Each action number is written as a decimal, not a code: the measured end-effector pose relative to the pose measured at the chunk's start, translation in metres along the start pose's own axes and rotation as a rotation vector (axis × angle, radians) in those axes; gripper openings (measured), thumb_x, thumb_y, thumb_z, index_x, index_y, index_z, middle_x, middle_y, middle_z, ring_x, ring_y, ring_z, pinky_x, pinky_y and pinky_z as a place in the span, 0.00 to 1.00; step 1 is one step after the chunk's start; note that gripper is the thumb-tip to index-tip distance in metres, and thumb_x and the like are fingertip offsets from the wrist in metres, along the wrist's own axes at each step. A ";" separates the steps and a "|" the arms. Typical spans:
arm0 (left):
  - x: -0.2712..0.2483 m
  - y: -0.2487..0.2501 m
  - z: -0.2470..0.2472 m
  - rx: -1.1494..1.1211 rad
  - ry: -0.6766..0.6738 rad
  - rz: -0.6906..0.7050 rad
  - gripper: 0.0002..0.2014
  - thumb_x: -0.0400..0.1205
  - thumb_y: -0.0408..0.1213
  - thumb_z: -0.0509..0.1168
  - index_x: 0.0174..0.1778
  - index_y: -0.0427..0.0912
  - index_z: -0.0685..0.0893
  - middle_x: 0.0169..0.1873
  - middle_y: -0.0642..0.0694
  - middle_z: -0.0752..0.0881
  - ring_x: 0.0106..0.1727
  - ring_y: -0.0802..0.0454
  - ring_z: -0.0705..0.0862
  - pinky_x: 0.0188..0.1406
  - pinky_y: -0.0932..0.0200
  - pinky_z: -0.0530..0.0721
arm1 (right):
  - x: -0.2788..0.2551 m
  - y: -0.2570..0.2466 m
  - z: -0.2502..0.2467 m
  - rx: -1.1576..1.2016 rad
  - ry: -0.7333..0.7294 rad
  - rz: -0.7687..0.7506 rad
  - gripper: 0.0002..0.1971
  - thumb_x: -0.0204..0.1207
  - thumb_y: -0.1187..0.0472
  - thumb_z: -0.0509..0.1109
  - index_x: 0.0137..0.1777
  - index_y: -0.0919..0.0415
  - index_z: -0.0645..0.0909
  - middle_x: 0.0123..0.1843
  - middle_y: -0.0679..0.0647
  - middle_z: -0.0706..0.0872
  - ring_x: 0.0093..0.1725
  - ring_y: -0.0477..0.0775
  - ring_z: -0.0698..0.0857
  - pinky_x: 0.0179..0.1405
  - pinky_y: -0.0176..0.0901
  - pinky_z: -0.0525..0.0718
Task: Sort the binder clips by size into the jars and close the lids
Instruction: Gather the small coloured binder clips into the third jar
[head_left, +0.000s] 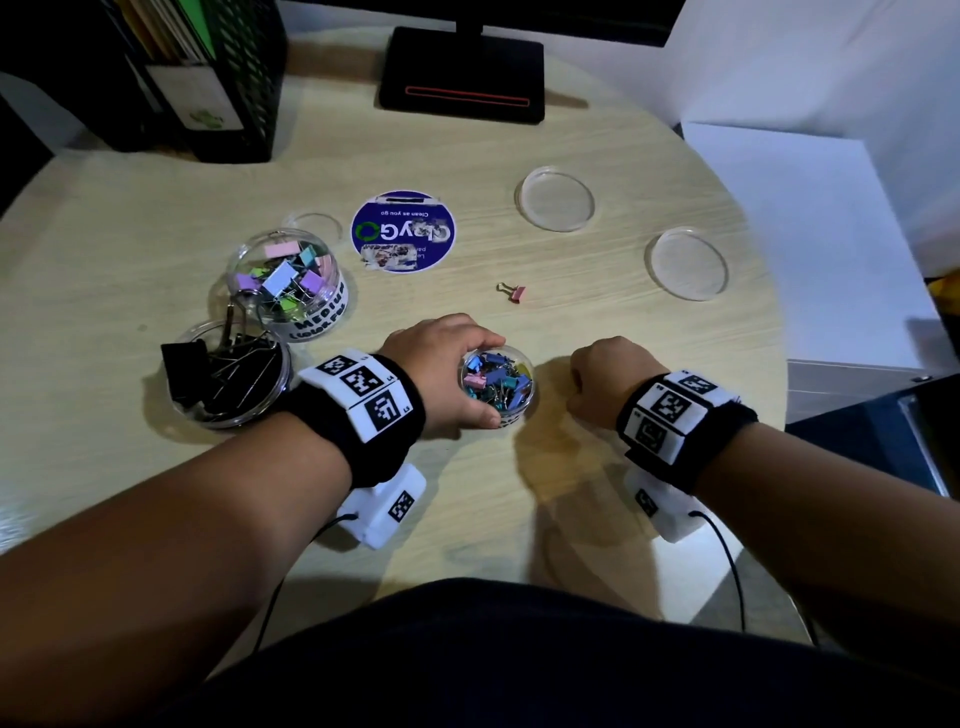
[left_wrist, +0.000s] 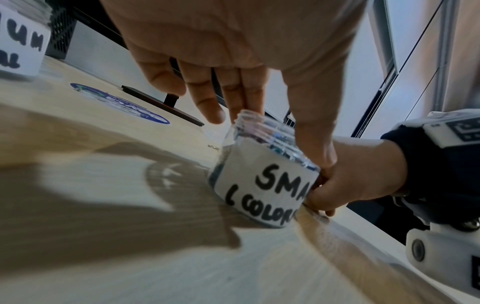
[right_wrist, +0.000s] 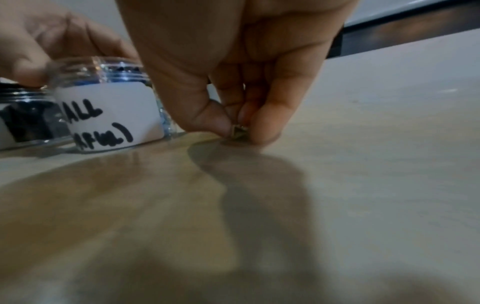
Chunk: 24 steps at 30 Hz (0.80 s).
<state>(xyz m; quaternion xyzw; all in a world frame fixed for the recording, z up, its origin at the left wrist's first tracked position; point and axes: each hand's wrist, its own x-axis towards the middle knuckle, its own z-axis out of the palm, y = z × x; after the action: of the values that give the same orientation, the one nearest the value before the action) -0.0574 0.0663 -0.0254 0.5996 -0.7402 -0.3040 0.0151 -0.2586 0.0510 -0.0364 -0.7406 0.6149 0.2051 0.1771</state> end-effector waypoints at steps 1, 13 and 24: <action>0.000 0.000 0.000 -0.002 0.000 0.003 0.40 0.57 0.56 0.80 0.67 0.62 0.75 0.60 0.64 0.78 0.59 0.58 0.78 0.61 0.56 0.79 | 0.000 0.000 -0.001 0.028 0.002 0.012 0.06 0.72 0.59 0.66 0.44 0.61 0.80 0.46 0.56 0.84 0.43 0.57 0.82 0.36 0.42 0.78; 0.009 0.000 0.001 -0.014 0.007 0.043 0.38 0.54 0.58 0.81 0.61 0.61 0.79 0.55 0.62 0.79 0.57 0.57 0.79 0.57 0.59 0.78 | -0.020 -0.040 -0.020 0.306 0.388 -0.529 0.11 0.59 0.57 0.67 0.36 0.63 0.87 0.33 0.59 0.87 0.30 0.60 0.83 0.31 0.41 0.77; 0.012 -0.001 0.000 0.032 -0.002 0.030 0.41 0.56 0.59 0.79 0.67 0.60 0.75 0.59 0.62 0.78 0.60 0.56 0.78 0.60 0.57 0.78 | 0.033 -0.012 -0.027 0.306 0.399 -0.224 0.15 0.74 0.61 0.68 0.60 0.56 0.82 0.60 0.55 0.84 0.57 0.55 0.80 0.59 0.44 0.75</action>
<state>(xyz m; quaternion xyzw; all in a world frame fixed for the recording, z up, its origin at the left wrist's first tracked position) -0.0600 0.0555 -0.0300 0.5882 -0.7539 -0.2925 0.0092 -0.2396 0.0119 -0.0305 -0.7945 0.5756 -0.0610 0.1838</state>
